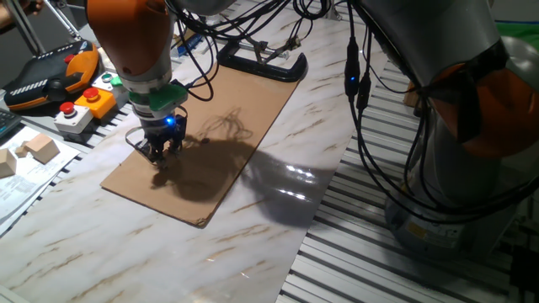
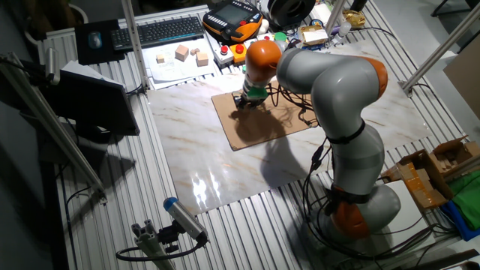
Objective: Hold a small block with the gripper and sweep it from left to right on the table
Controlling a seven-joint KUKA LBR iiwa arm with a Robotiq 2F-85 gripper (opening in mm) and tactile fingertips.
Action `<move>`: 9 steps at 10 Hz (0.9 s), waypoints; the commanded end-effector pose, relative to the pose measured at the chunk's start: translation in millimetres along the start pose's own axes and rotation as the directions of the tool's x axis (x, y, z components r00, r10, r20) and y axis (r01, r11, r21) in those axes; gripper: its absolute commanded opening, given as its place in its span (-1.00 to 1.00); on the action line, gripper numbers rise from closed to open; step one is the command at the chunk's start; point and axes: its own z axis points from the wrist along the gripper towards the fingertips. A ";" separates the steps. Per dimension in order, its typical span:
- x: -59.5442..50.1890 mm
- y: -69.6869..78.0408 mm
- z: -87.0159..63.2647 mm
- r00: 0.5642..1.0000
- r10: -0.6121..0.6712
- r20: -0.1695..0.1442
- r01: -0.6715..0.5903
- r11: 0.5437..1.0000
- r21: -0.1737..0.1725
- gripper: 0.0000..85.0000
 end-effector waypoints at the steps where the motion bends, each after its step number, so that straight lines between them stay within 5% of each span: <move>1: 2.3 1.8 0.8 1.000 0.002 -0.002 -0.002 1.000 0.001 -0.98; 9: 10.1 17.5 1.0 1.000 0.018 0.003 -0.018 1.000 0.006 -0.98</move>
